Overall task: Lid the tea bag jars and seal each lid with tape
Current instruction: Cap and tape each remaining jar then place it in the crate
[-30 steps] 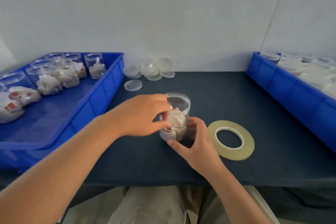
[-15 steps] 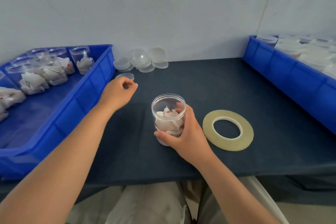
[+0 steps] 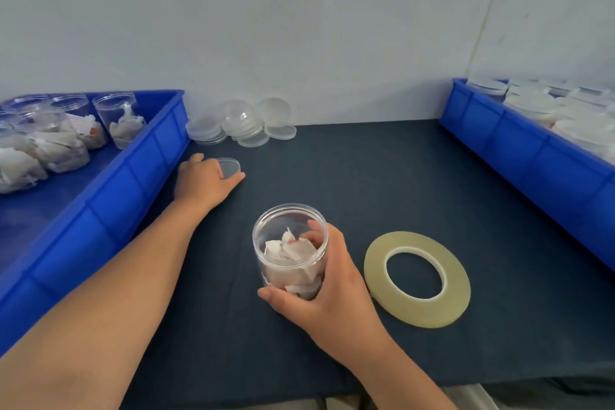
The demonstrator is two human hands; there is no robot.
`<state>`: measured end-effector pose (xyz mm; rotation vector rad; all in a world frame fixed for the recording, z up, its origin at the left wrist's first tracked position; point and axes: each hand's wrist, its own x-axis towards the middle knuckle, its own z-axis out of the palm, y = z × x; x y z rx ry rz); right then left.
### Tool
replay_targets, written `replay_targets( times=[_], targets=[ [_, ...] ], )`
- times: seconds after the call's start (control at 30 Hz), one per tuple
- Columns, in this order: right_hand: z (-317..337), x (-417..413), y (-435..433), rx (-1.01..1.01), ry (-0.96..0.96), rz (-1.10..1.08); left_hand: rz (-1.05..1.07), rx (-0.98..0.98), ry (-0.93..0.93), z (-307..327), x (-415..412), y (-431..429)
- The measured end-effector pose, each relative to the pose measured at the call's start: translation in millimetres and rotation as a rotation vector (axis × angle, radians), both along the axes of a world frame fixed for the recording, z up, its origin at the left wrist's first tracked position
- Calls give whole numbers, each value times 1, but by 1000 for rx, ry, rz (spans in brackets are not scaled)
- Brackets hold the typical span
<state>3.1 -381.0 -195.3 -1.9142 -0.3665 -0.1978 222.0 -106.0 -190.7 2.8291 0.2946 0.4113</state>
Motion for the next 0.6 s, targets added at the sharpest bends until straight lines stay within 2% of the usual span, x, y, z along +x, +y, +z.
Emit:
replay_targets(
  times=[0.1, 0.2, 0.27, 0.37, 0.43, 0.6],
  targets=[
    [-1, 0, 0, 6, 0, 4, -15, -20, -4, 2, -12, 1],
    [0, -1, 0, 4, 2, 13, -48, -191, 97, 15, -27, 1],
    [1, -2, 0, 5, 7, 18, -88, -413, 137, 32, -41, -7],
    [3, -3, 0, 6, 11, 16, -173, -889, 71, 64, -72, -29],
    [6, -5, 0, 6, 8, 13, -269, -1071, 31, 79, -96, -43],
    [7, -8, -1, 16, 11, 14, -534, -1176, -118, 102, -159, -76]
  ],
)
